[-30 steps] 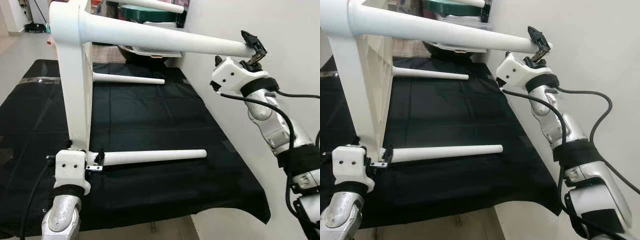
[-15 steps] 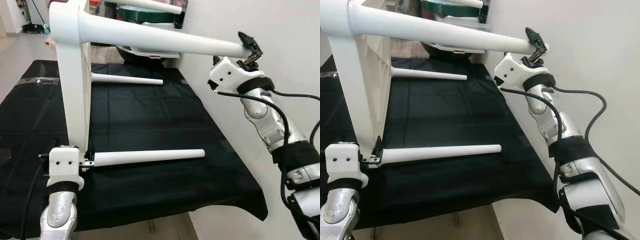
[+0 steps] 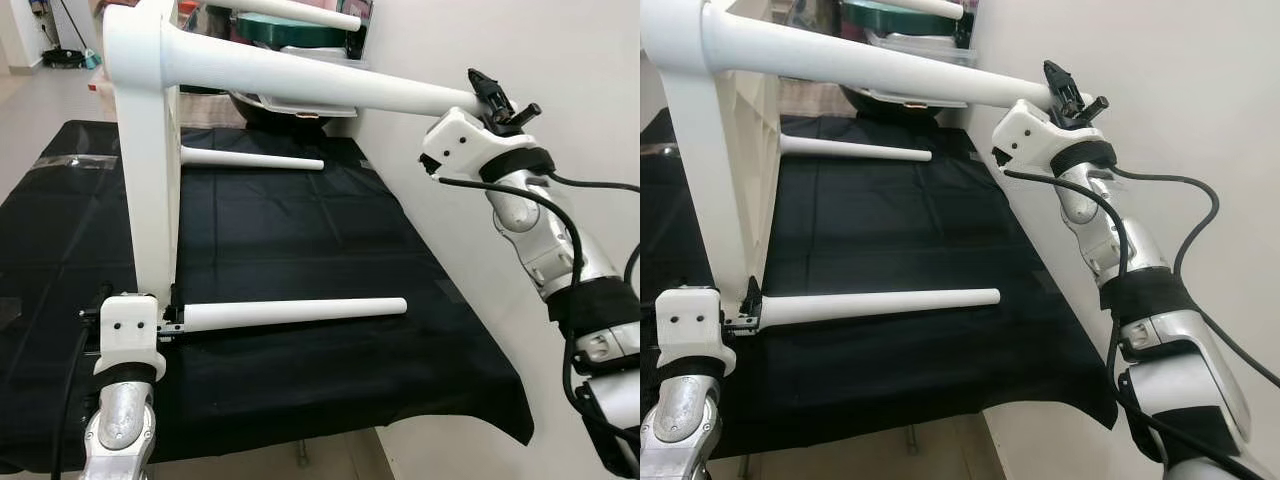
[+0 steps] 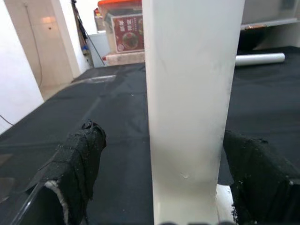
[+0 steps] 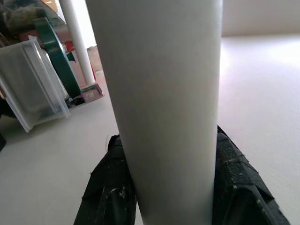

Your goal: Building children table

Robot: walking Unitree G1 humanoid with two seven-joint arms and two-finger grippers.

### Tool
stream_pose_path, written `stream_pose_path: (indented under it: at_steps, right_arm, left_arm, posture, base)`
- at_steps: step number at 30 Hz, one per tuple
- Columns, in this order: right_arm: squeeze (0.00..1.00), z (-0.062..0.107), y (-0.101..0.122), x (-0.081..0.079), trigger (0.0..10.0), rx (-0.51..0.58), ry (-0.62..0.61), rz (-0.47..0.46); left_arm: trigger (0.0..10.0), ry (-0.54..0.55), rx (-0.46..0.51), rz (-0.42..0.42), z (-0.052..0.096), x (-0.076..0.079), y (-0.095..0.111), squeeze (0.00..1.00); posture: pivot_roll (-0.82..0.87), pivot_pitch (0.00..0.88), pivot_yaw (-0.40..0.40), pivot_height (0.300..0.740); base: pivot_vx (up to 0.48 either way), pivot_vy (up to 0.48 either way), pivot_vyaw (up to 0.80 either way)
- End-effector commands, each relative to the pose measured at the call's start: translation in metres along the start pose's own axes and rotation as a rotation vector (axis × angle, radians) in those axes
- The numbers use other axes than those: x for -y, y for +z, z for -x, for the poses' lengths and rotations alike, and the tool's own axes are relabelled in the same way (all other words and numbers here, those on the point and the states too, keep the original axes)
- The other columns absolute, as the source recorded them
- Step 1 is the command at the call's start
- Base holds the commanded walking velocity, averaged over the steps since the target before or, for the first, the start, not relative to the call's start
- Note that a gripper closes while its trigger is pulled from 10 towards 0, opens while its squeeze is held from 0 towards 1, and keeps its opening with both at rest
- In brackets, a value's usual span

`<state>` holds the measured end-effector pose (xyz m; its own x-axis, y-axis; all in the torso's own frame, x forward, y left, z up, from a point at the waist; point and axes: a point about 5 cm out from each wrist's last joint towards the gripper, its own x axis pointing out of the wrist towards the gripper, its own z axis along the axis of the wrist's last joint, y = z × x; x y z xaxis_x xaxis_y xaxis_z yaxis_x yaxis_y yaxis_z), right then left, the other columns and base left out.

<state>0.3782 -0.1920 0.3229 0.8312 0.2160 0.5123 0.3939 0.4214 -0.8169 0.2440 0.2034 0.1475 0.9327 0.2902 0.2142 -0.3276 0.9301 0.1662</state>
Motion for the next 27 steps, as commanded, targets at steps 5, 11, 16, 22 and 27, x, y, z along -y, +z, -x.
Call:
stream_pose_path:
  at_steps: [5,11,16,22,27]
  right_arm:
    - [0.0,0.0,0.005,-0.006,0.0,0.02,0.02,-0.058]
    - [0.0,0.0,0.007,-0.006,0.0,0.027,0.021,-0.062]
    - [0.0,-0.001,0.009,-0.005,0.0,0.039,0.03,-0.059]
    - [0.0,-0.002,0.011,-0.005,0.0,0.031,0.04,-0.098]
    - [0.0,-0.003,0.01,-0.006,0.0,0.02,0.052,-0.126]
  left_arm:
    - [10.0,-0.035,-0.009,-0.01,-0.008,-0.001,-0.008,0.0]
    - [10.0,-0.053,-0.032,-0.013,-0.013,0.0,-0.015,0.0]
    - [10.0,-0.051,-0.058,-0.002,-0.014,-0.001,-0.023,0.0]
    - [10.0,-0.039,-0.046,-0.015,-0.02,-0.007,-0.023,0.0]
    - [10.0,-0.026,-0.03,-0.031,-0.025,-0.015,-0.02,0.0]
  posture:
    - [0.09,0.0,-0.144,0.74]
    - [0.08,0.0,-0.139,0.74]
    - [0.08,0.0,-0.139,0.74]
    - [0.08,0.0,-0.147,0.74]
    - [0.08,0.0,-0.15,0.74]
  base:
    - [0.0,0.0,0.0]
    - [0.0,0.0,0.0]
    - [0.0,0.0,0.0]
    - [0.0,0.0,0.0]
    - [0.0,0.0,0.0]
